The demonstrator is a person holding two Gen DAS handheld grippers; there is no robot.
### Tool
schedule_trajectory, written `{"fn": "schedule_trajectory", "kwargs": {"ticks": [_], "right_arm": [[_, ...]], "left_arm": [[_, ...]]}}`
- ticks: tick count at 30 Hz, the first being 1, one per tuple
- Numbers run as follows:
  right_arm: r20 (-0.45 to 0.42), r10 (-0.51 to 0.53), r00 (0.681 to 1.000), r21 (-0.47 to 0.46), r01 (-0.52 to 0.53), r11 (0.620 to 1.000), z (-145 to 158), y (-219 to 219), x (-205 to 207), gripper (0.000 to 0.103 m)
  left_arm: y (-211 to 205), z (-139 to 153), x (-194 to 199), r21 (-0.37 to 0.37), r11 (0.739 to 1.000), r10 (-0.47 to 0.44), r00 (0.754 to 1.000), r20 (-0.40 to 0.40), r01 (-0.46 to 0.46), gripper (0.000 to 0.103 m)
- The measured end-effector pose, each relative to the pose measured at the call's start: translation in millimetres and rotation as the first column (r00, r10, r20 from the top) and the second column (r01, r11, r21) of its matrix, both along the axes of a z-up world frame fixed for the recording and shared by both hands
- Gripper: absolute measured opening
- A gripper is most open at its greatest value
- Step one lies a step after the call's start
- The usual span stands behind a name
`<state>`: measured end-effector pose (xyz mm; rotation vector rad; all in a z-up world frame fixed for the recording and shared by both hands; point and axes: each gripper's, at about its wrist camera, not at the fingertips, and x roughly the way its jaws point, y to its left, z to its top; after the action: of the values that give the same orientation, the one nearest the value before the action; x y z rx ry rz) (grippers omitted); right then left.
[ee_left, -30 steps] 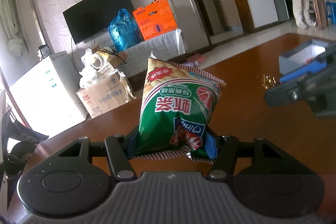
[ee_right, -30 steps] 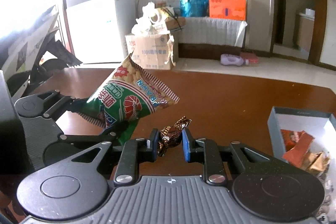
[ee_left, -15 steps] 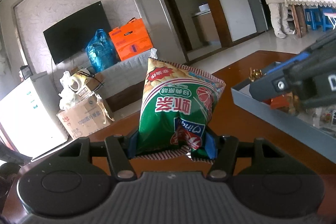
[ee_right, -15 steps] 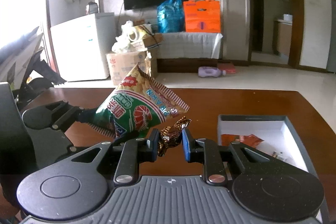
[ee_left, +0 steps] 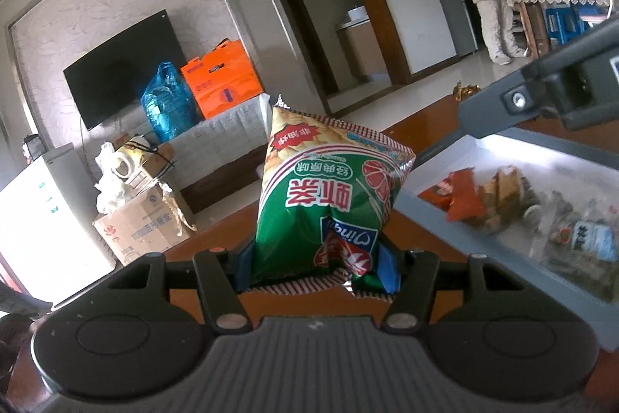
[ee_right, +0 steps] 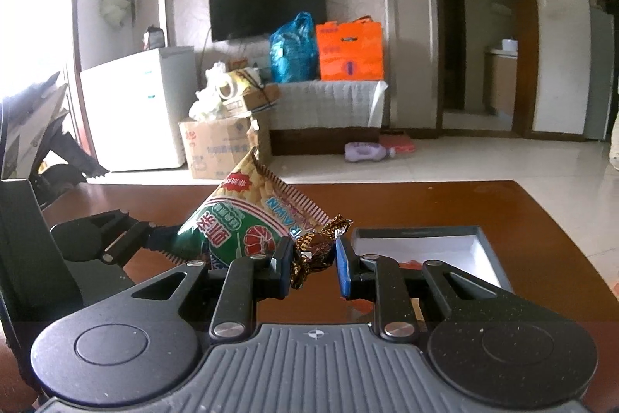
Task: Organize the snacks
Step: 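Carry the green chip bag with the left gripper while the right gripper carries the chocolate to the box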
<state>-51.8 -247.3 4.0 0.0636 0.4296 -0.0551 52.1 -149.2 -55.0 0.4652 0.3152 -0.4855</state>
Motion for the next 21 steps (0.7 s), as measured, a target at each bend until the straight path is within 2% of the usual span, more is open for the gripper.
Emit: {"fn": "schedule_trajectory", "kwargs": {"ticks": [12,21], "right_arm": [[0.048,-0.078,0.996,-0.016,0.079,0.997,7.3,-35.1,-23.0,0.025],[0.032,-0.156,0.987,-0.019,0.157,0.987,-2.9,-60.2,-30.4,0.025]], "left_arm": [[-65.8,5.7,8.7,-0.089,0.991,-0.101,0.994,-0.030,0.098,0.059],[-123.7,-4.7,12.0,-0.133,0.980,-0.159,0.986,-0.058,0.150,0.059]]}}
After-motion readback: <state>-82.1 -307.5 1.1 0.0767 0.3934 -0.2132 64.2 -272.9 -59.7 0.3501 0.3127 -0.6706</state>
